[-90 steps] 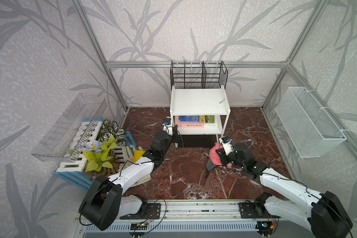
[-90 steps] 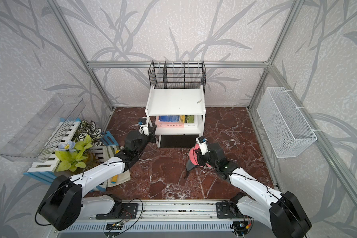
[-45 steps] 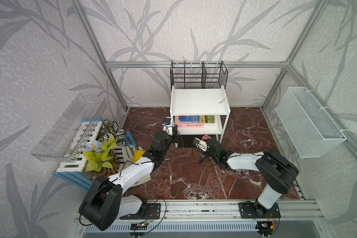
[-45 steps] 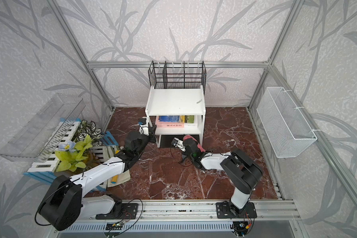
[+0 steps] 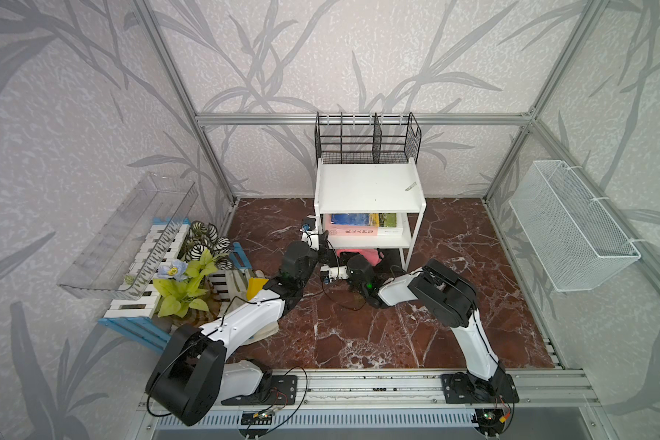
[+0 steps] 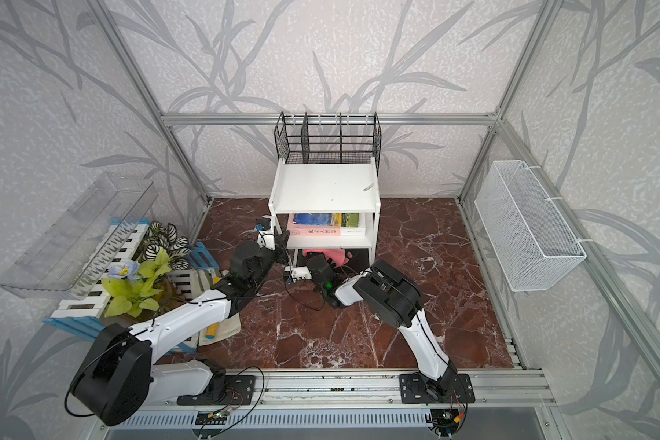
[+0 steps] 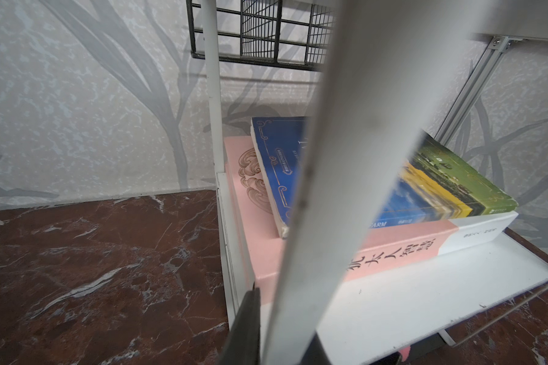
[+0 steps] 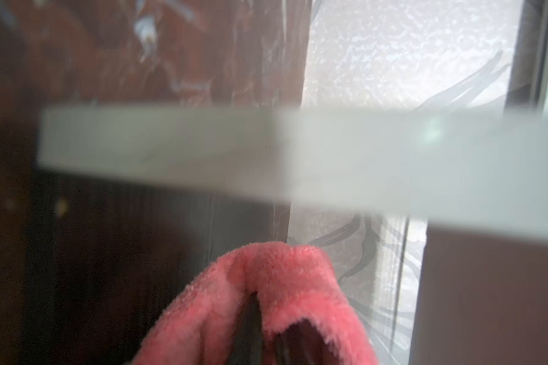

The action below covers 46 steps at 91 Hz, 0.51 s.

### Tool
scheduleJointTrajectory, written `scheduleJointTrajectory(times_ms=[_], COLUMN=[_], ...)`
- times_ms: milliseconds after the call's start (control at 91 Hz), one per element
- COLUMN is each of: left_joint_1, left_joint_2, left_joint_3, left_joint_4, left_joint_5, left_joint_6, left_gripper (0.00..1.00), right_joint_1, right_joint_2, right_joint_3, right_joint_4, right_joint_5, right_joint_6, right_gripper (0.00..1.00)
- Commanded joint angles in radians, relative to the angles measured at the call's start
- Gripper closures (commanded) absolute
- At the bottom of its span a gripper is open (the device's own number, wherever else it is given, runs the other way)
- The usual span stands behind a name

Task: Wipe the bookshelf clean with a cloth
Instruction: Wipe the dust from the shelf.

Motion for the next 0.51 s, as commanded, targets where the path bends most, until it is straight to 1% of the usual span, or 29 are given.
scheduleJointTrajectory(times_ms=[0, 66, 132, 187, 231, 297, 407, 495], left_joint_1=[0.072, 0.073, 0.074, 0.074, 0.074, 0.074, 0.074, 0.071], left_joint_2=[0.093, 0.091, 0.092, 0.095, 0.097, 0.099, 0.11, 0.125], left_joint_3=[0.067, 0.063, 0.064, 0.066, 0.068, 0.068, 0.072, 0.075], left_joint_4=[-0.059, -0.055, -0.054, -0.055, -0.055, -0.054, -0.052, -0.049], left_joint_5=[-0.116, -0.125, -0.128, -0.128, -0.126, -0.121, -0.105, -0.088], left_joint_6=[-0.291, -0.292, -0.289, -0.288, -0.287, -0.288, -0.291, -0.299], left_gripper=[1.0, 1.0, 1.0, 1.0, 1.0, 1.0, 1.0, 1.0], right_joint_1=[-0.138, -0.196, -0.229, -0.232, -0.218, -0.184, -0.1, -0.039], right_joint_2=[-0.015, -0.051, -0.092, -0.106, -0.095, -0.027, 0.112, 0.17], right_joint_3=[-0.122, -0.19, -0.223, -0.221, -0.207, -0.144, 0.047, 0.188], right_joint_4=[-0.01, 0.019, -0.038, -0.103, -0.111, -0.147, -0.13, -0.175], right_joint_5=[-0.024, -0.037, -0.067, -0.109, -0.144, -0.156, -0.15, -0.164], right_joint_6=[-0.109, -0.129, -0.12, -0.11, -0.115, -0.136, -0.19, -0.165], right_gripper=[1.0, 1.0, 1.0, 1.0, 1.0, 1.0, 1.0, 1.0])
